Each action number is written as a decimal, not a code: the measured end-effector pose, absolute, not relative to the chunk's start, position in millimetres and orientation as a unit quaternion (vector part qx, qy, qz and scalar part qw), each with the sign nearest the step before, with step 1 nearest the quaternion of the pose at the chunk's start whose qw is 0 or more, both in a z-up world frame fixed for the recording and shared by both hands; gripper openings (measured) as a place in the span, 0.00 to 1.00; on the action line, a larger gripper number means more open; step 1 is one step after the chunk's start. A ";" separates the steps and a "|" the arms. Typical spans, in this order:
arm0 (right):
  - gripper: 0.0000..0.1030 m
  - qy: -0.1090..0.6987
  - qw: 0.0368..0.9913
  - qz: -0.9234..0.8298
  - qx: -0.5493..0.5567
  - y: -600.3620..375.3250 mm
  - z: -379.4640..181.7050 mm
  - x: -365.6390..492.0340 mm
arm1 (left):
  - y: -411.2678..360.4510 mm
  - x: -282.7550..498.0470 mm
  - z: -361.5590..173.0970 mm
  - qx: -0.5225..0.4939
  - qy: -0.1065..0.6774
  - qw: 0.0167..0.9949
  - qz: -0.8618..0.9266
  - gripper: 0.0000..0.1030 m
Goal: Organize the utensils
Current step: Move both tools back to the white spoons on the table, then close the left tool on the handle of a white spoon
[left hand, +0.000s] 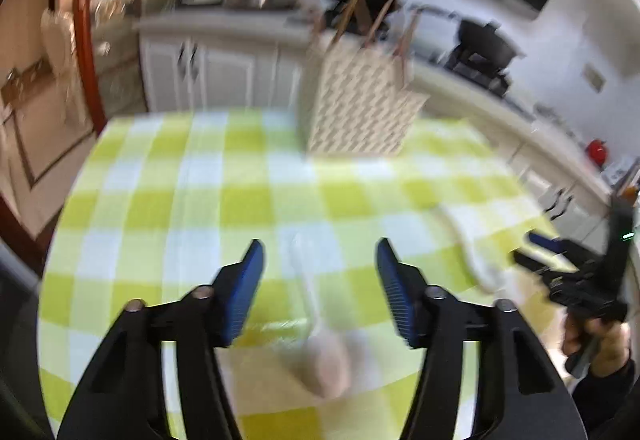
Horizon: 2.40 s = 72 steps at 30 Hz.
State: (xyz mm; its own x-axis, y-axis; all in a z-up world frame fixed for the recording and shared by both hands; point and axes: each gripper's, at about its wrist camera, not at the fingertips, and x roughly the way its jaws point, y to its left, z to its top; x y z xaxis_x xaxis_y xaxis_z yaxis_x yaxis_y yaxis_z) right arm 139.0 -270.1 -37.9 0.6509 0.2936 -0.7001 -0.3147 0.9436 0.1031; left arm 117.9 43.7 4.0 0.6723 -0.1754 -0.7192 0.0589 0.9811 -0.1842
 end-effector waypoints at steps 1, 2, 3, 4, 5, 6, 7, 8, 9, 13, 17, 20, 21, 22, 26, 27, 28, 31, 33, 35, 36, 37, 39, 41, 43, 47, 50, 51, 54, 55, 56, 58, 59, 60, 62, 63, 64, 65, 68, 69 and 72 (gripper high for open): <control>0.66 0.383 0.909 0.166 -0.012 -270.0 -38.3 138.6 | 49.4 123.3 -5.1 -0.085 0.408 0.907 -0.062 0.42; 0.66 0.383 0.909 0.167 -0.009 -270.1 -39.0 139.4 | 54.8 126.5 -10.4 -0.094 0.413 0.903 -0.064 0.40; 0.67 0.383 0.908 0.168 -0.008 -270.0 -39.6 140.3 | 59.2 131.4 -16.5 -0.105 0.419 0.900 -0.066 0.36; 0.68 0.384 0.908 0.168 -0.010 -268.6 -40.8 140.3 | 62.5 134.4 -21.6 -0.112 0.423 0.897 -0.065 0.34; 0.68 0.385 0.908 0.167 -0.012 -268.5 -41.5 140.9 | 65.0 136.5 -25.0 -0.117 0.424 0.896 -0.065 0.34; 0.69 0.386 0.907 0.167 -0.013 -268.2 -41.7 142.5 | 66.5 139.5 -29.4 -0.125 0.427 0.893 -0.069 0.32; 0.69 0.388 0.906 0.169 -0.012 -267.5 -42.9 142.3 | 67.3 144.5 -34.5 -0.130 0.432 0.890 -0.071 0.28; 0.69 0.389 0.905 0.170 -0.012 -267.4 -43.0 142.3 | 65.9 144.9 -37.2 -0.129 0.434 0.889 -0.069 0.28; 0.69 0.389 0.905 0.171 -0.012 -266.9 -43.0 142.0 | 64.0 148.4 -41.4 -0.128 0.437 0.887 -0.072 0.27; 0.69 0.389 0.905 0.173 -0.013 -266.8 -41.9 141.4 | 63.0 158.0 -52.9 -0.134 0.449 0.880 -0.074 0.19; 0.69 0.390 0.904 0.173 -0.010 -267.6 -41.8 142.1 | 63.1 158.7 -59.2 -0.147 0.456 0.873 -0.089 0.19; 0.69 0.391 0.903 0.176 -0.010 -266.7 -42.5 142.3 | 62.2 159.0 -61.2 -0.143 0.458 0.873 -0.087 0.18; 0.69 0.391 0.903 0.176 -0.011 -266.0 -42.9 142.3 | 61.8 159.0 -61.4 -0.142 0.458 0.873 -0.088 0.17; 0.69 0.392 0.902 0.177 -0.011 -265.5 -43.5 142.5 | 61.4 159.2 -61.3 -0.140 0.458 0.874 -0.087 0.17; 0.69 0.395 0.901 0.179 -0.011 -264.4 -45.5 143.0 | 56.9 159.2 -60.6 -0.132 0.457 0.875 -0.086 0.17; 0.69 0.396 0.901 0.179 -0.012 -264.1 -45.9 143.2 | 55.5 159.2 -60.6 -0.129 0.457 0.876 -0.085 0.17; 0.69 0.396 0.900 0.180 -0.012 -263.6 -45.9 143.4 | 52.5 159.1 -60.3 -0.122 0.456 0.878 -0.083 0.17; 0.69 0.394 0.901 0.182 -0.012 -262.6 -45.1 143.1 | 44.8 158.8 -61.1 -0.093 0.458 0.882 -0.064 0.09; 0.69 0.393 0.901 0.183 -0.013 -262.1 -43.8 142.1 | 42.9 158.8 -60.8 -0.087 0.458 0.883 -0.057 0.09; 0.69 0.390 0.902 0.183 -0.012 -261.6 -41.5 142.0 | 44.3 159.6 -60.6 -0.091 0.460 0.882 -0.059 0.09; 0.69 0.388 0.903 0.184 -0.012 -261.1 -40.3 142.2 | 44.5 159.6 -60.6 -0.089 0.460 0.882 -0.059 0.09; 0.69 0.388 0.903 0.184 -0.014 -260.3 -39.8 142.9 | 43.4 159.8 -60.3 -0.085 0.461 0.882 -0.057 0.09; 0.69 0.389 0.903 0.184 -0.015 -258.9 -39.7 143.9 | 40.4 159.9 -59.6 -0.074 0.461 0.883 -0.052 0.09; 0.69 0.390 0.901 0.187 -0.014 -257.4 -40.2 144.0 | 42.6 160.6 -59.5 -0.087 0.462 0.881 -0.057 0.09; 0.69 0.391 0.900 0.190 -0.016 -256.1 -40.9 143.1 | 52.8 162.2 -60.7 -0.124 0.466 0.873 -0.073 0.09; 0.69 0.392 0.900 0.187 -0.015 -256.7 -41.4 143.9 | 70.1 159.8 -61.6 -0.177 0.465 0.863 -0.094 0.09; 0.69 0.392 0.900 0.189 -0.018 -255.1 -42.4 143.7 | 76.5 157.4 -61.7 -0.191 0.462 0.861 -0.096 0.09; 0.69 0.393 0.900 0.190 -0.019 -254.3 -42.7 143.4 | 75.3 156.8 -61.8 -0.188 0.462 0.861 -0.095 0.09; 0.69 0.392 0.899 0.191 -0.020 -253.7 -42.6 141.8 | 68.7 156.6 -63.7 -0.180 0.465 0.861 -0.100 0.09; 0.69 0.392 0.900 0.191 -0.021 -253.8 -42.3 141.5 | 67.4 157.1 -64.1 -0.177 0.465 0.861 -0.101 0.09; 0.69 0.391 0.900 0.191 -0.020 -254.4 -41.8 141.3 | 64.9 157.3 -64.2 -0.173 0.466 0.861 -0.102 0.09; 0.69 0.391 0.900 0.190 -0.018 -255.0 -41.6 141.4 | 62.3 157.2 -64.0 -0.169 0.465 0.863 -0.100 0.09; 0.69 0.391 0.900 0.190 -0.018 -254.7 -41.8 142.0 | 61.3 157.3 -64.2 -0.170 0.466 0.862 -0.103 0.09; 0.69 0.392 0.900 0.190 -0.018 -254.6 -42.2 142.2 | 61.5 156.3 -64.2 -0.170 0.466 0.862 -0.104 0.09; 0.69 0.392 0.900 0.190 -0.019 -254.0 -42.8 142.1 | 58.7 155.4 -63.3 -0.168 0.465 0.863 -0.103 0.09; 0.69 0.392 0.900 0.191 -0.019 -253.9 -42.8 141.8 | 58.7 155.4 -63.4 -0.173 0.467 0.861 -0.105 0.09; 0.69 0.392 0.900 0.191 -0.019 -254.0 -42.5 141.4 | 59.2 155.2 -63.3 -0.179 0.466 0.860 -0.108 0.09; 0.69 0.391 0.900 0.191 -0.019 -254.5 -42.1 141.2 | 59.9 154.8 -63.3 -0.183 0.466 0.859 -0.108 0.09; 0.69 0.391 0.900 0.189 -0.018 -255.6 -42.0 141.6 | 64.2 153.9 -63.0 -0.199 0.463 0.856 -0.118 0.09; 0.69 0.392 0.900 0.189 -0.018 -255.6 -42.2 141.7 | 65.8 153.2 -62.8 -0.203 0.462 0.855 -0.121 0.09; 0.69 0.392 0.900 0.190 -0.019 -255.0 -42.5 141.6 | 67.7 152.6 -62.9 -0.208 0.461 0.854 -0.124 0.09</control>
